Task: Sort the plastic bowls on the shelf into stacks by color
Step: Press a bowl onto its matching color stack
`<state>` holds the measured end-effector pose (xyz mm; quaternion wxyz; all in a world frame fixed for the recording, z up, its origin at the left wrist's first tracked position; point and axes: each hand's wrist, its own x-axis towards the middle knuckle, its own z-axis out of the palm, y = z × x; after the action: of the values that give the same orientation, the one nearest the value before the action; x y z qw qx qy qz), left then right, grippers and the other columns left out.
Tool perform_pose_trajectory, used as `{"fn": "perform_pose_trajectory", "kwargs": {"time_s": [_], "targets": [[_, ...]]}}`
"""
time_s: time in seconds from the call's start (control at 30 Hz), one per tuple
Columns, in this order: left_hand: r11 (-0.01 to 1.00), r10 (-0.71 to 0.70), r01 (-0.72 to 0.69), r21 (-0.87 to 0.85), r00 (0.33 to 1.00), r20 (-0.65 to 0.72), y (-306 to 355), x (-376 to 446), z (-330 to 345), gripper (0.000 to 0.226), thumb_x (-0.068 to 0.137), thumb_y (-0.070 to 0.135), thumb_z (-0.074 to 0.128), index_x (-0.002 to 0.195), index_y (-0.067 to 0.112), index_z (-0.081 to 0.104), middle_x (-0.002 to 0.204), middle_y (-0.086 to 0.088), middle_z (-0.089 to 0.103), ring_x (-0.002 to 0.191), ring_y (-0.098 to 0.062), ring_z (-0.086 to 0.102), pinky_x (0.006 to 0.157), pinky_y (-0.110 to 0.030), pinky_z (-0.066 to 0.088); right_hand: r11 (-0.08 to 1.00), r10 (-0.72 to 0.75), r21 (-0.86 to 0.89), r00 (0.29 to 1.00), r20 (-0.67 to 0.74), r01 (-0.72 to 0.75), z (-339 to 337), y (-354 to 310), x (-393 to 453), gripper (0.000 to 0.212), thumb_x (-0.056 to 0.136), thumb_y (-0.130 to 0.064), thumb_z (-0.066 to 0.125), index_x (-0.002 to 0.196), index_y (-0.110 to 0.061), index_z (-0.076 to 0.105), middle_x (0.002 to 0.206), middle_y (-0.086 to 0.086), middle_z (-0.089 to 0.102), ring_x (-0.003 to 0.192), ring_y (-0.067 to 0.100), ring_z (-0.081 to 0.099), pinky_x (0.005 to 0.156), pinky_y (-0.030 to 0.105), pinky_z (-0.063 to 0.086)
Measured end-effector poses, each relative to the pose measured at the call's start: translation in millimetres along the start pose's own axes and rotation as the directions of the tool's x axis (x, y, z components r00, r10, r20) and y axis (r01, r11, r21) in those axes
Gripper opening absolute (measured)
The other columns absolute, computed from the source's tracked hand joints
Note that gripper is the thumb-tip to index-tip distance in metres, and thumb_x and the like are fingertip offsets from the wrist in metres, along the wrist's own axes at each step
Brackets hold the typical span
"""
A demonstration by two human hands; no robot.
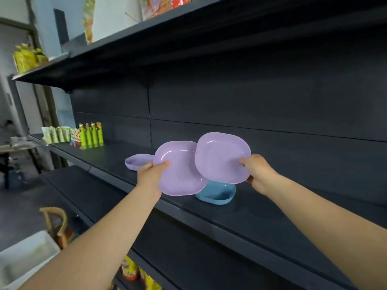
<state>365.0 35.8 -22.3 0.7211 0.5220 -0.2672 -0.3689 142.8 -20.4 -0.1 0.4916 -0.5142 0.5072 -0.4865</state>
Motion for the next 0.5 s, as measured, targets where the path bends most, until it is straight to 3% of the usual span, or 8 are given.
{"fn": "perform_pose_trajectory", "kwargs": {"time_s": [0.13, 0.23, 0.37, 0.5], "targets": [[1.0, 0.004, -0.004, 0.023, 1.0, -0.025, 12, 60, -12, 0.019, 0.083, 0.003, 0.067, 0.099, 0.01, 0.062, 0.107, -0.012, 0.063, 0.097, -0.033, 0.06, 0.092, -0.044, 0.049, 0.996, -0.07, -0.056, 0.995, 0.077, 0.074, 54, -6, 44, 0.015, 0.094, -0.006, 0.044, 0.109, -0.006, 0.046, 0.106, 0.009, 0.055, 0.093, 0.026, 0.055, 0.072, 0.033, 0.049], [0.999, 0.024, -0.023, 0.035, 1.0, -0.016, 21, 110, -21, 0.012, 0.081, 0.0, 0.067, 0.083, 0.012, 0.065, 0.101, -0.013, 0.066, 0.091, -0.032, 0.063, 0.089, -0.042, 0.051, 0.984, -0.139, -0.088, 0.977, 0.159, 0.155, 89, -14, 81, 0.017, 0.092, -0.006, 0.048, 0.108, -0.005, 0.054, 0.103, 0.011, 0.062, 0.085, 0.024, 0.058, 0.065, 0.029, 0.047], [0.997, 0.032, -0.032, 0.071, 0.999, -0.01, 35, 177, -31, 0.011, 0.081, 0.003, 0.068, 0.08, 0.013, 0.065, 0.092, -0.01, 0.068, 0.09, -0.034, 0.064, 0.085, -0.045, 0.053, 0.973, -0.184, -0.091, 0.953, 0.241, 0.211, 129, -27, 128, 0.015, 0.092, -0.006, 0.05, 0.103, -0.007, 0.06, 0.098, 0.009, 0.067, 0.084, 0.023, 0.062, 0.069, 0.031, 0.047], [0.994, 0.048, -0.048, 0.103, 0.999, 0.0, 38, 232, -42, 0.01, 0.08, 0.002, 0.069, 0.078, 0.012, 0.065, 0.088, -0.01, 0.068, 0.091, -0.033, 0.064, 0.091, -0.045, 0.052, 0.979, -0.175, -0.058, 0.954, 0.243, 0.195, 168, -24, 166, 0.013, 0.094, -0.01, 0.05, 0.101, -0.011, 0.061, 0.1, 0.007, 0.067, 0.084, 0.022, 0.063, 0.065, 0.028, 0.05]]}}
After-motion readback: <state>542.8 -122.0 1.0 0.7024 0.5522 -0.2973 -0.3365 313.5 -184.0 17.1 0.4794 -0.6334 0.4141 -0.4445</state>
